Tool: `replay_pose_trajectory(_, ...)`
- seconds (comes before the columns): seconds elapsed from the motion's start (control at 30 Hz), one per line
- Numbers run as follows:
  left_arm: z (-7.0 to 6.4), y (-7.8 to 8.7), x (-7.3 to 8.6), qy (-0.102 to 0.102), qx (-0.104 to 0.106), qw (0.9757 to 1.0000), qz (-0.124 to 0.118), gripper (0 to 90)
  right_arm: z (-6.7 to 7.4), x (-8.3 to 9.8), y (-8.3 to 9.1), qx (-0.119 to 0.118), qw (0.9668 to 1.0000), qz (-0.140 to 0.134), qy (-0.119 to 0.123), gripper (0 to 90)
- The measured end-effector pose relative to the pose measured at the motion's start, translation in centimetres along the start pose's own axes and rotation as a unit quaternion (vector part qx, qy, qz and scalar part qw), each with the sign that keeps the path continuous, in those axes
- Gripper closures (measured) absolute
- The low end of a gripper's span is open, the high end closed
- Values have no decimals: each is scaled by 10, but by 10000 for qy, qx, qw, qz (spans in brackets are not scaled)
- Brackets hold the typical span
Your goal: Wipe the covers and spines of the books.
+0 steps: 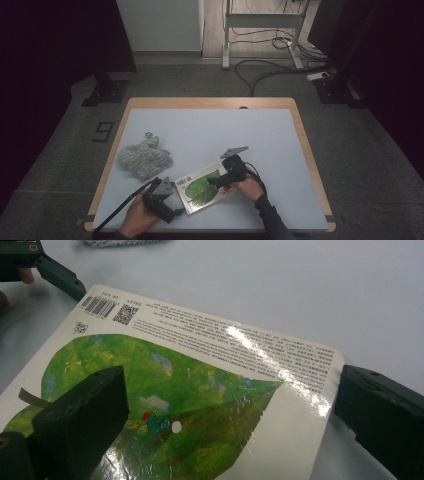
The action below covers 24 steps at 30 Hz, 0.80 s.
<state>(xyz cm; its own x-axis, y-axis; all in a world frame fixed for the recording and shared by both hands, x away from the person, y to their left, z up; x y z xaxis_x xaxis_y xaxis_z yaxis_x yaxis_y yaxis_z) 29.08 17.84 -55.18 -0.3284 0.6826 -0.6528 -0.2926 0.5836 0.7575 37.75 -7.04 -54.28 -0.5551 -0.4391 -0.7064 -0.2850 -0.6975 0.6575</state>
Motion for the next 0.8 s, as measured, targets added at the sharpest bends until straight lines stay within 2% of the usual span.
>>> replay_pose_trajectory(0.27, 0, 0, 0, -3, 8, 10000, 4, 0, 4, -6, 11, -51, 9997, -242, -79, 13)
replay_pose_trajectory(0.5, 0, 0, 0, -2, 10, 10000, 3, 0, 7, -3, 18, -124, 9991, -367, -192, 16)
replay_pose_trajectory(0.8, 0, 0, 0, -2, 11, 10000, 2, 0, 12, 1, 24, -102, 9984, -488, -259, 15)
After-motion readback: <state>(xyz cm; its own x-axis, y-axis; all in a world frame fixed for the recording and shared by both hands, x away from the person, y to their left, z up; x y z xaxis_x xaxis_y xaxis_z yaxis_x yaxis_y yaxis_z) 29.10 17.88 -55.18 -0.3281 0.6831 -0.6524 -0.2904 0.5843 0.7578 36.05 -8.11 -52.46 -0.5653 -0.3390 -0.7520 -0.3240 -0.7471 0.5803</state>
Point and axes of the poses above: each handheld gripper's, and its own axes: y roughly backward along the jaws, x roughly out of its underside, z roughly to its left, the point moved 3 cm from there along -y, roughly forward along the jaws, and after that the axes turned 1 degree about -x, right-handed, at the moved point
